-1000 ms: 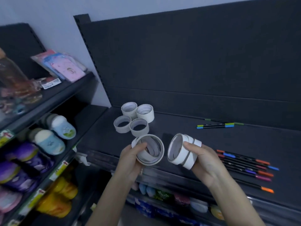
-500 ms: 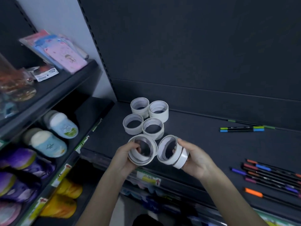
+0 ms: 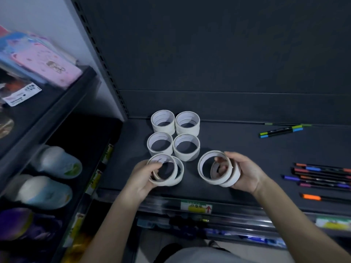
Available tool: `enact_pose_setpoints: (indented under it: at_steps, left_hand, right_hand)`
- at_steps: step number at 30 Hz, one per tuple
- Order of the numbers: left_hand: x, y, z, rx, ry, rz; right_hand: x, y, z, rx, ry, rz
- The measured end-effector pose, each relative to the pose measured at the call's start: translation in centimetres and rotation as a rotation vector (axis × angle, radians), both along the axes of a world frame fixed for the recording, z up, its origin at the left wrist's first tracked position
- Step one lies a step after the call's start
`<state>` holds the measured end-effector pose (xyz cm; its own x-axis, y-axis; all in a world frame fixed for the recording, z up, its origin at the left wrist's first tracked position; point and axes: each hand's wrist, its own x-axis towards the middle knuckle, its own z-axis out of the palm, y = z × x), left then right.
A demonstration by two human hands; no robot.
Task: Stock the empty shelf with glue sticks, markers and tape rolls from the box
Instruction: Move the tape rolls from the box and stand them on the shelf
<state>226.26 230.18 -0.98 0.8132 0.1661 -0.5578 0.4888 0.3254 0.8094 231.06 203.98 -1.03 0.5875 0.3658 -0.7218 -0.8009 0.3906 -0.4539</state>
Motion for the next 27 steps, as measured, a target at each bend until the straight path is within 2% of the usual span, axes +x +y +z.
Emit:
enact_pose_setpoints:
  at_steps: [6,11,14,17,19,24,27]
  left_hand:
    - [0.4,0.9,-0.2,0.158,-0.094,-0.093]
    - [0.1,0.9,0.3,0.555,-0.110,-0.255]
    - [-0.1,1.1,-0.2,0.690,-0.135,-0.374]
    - [-0.2,1.0,-0.9,0.786,-0.137,-0.448]
    - [-0.2,0.9,-1.4,0.852,-0.144,-0.474]
    - [-0.1,0.7,-1.8,0.978,-0.195,-0.474]
    - [-0.1,0.3,-1.5,0.971,-0.218,-0.440]
  right_hand:
    - [-0.2,-0.3,0.1,-0.221,-0.073,0.047]
    - [-0.3,-0.7,-0.3,-0.273,-0.110,0.039]
    - [-0.4,-1.0,-0.3,-0.320,-0.177,-0.028]
    - [-0.5,-1.2,-0.7,-0.446,-0.265,-0.226]
    - [-0.7,-1.1,-0.9,-0.531,-0.321,-0.282]
    - [-1.0,0.5,-1.5,-0.626,-0.434,-0.236]
    - [-0.7,1.6,-1.5,-0.804,-0.532,-0.133]
